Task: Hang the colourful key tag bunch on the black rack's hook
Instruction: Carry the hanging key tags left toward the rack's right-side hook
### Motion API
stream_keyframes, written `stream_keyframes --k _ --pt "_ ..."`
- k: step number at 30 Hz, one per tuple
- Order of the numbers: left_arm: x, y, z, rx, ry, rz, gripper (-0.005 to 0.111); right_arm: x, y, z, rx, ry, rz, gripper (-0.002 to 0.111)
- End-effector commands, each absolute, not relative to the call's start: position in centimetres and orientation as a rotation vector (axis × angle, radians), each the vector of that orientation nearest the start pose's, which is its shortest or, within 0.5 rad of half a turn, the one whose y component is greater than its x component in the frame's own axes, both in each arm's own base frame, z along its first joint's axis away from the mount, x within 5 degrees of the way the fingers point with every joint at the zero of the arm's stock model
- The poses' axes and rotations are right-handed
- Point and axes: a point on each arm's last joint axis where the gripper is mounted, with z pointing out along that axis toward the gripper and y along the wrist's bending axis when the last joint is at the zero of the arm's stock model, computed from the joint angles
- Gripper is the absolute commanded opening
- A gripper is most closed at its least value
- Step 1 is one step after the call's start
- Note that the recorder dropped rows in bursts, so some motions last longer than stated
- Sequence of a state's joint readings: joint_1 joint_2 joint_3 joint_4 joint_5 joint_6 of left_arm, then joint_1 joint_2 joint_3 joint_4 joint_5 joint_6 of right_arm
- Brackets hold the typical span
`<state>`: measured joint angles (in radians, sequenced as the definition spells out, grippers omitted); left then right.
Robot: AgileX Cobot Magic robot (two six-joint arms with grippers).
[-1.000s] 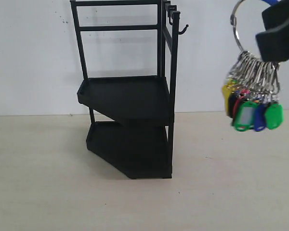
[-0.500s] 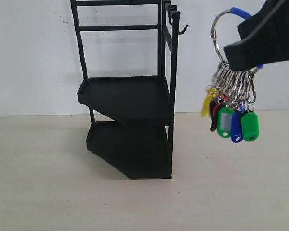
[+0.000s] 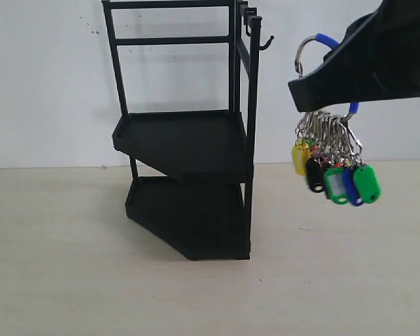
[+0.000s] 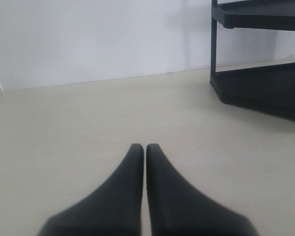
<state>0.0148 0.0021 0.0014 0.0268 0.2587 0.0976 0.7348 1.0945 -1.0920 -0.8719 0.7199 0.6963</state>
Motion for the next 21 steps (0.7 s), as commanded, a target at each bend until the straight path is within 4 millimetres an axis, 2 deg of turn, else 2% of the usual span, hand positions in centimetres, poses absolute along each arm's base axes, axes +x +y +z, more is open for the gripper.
stream_keyframes --k 1,2,3,4,6,7,9,10,13,14,16,19,21 --pt "5.5 0.1 19.0 0.088 1.737 0.103 0.004 20.5 11.9 39.8 -0.42 1.901 -0.067 0.0" --pt "5.5 0.1 19.0 0.088 1.737 0.103 0.004 20.8 12.0 39.6 -0.535 1.878 -0.15 0.0" --pt "5.5 0.1 19.0 0.088 1.737 0.103 0.004 21.1 11.8 39.6 -0.541 1.859 -0.19 0.0" --pt "5.5 0.1 19.0 0.088 1.737 0.103 0.004 21.5 11.4 39.8 -0.449 1.85 -0.185 0.0" --pt "5.5 0.1 19.0 0.088 1.737 0.103 0.004 22.1 10.8 39.9 -0.203 1.869 -0.05 0.0" --pt "5.5 0.1 19.0 0.088 1.737 0.103 0.004 22.1 11.0 39.8 -0.222 1.877 -0.021 0.0" --pt "5.5 0.1 19.0 0.088 1.737 0.103 0.004 22.0 11.6 39.7 -0.449 1.844 -0.128 0.0" --pt "5.5 0.1 19.0 0.088 1.737 0.103 0.004 22.2 11.4 40.0 -0.473 1.813 -0.171 0.0" --pt "5.5 0.1 19.0 0.088 1.737 0.103 0.004 22.9 9.8 42.2 -0.196 1.747 -0.098 0.0" --pt "5.5 0.1 19.0 0.088 1.737 0.103 0.004 23.0 9.6 42.3 -0.155 1.757 -0.057 0.0" --pt "5.5 0.1 19.0 0.088 1.737 0.103 0.004 23.3 10.1 41.0 -0.247 1.816 -0.089 0.0" --pt "5.5 0.1 19.0 0.088 1.737 0.103 0.004 24.1 10.6 38.2 -0.448 1.96 -0.241 0.0" --pt "5.5 0.1 19.0 0.088 1.737 0.103 0.004 24.6 10.5 38.0 -0.388 1.97 -0.25 0.0"
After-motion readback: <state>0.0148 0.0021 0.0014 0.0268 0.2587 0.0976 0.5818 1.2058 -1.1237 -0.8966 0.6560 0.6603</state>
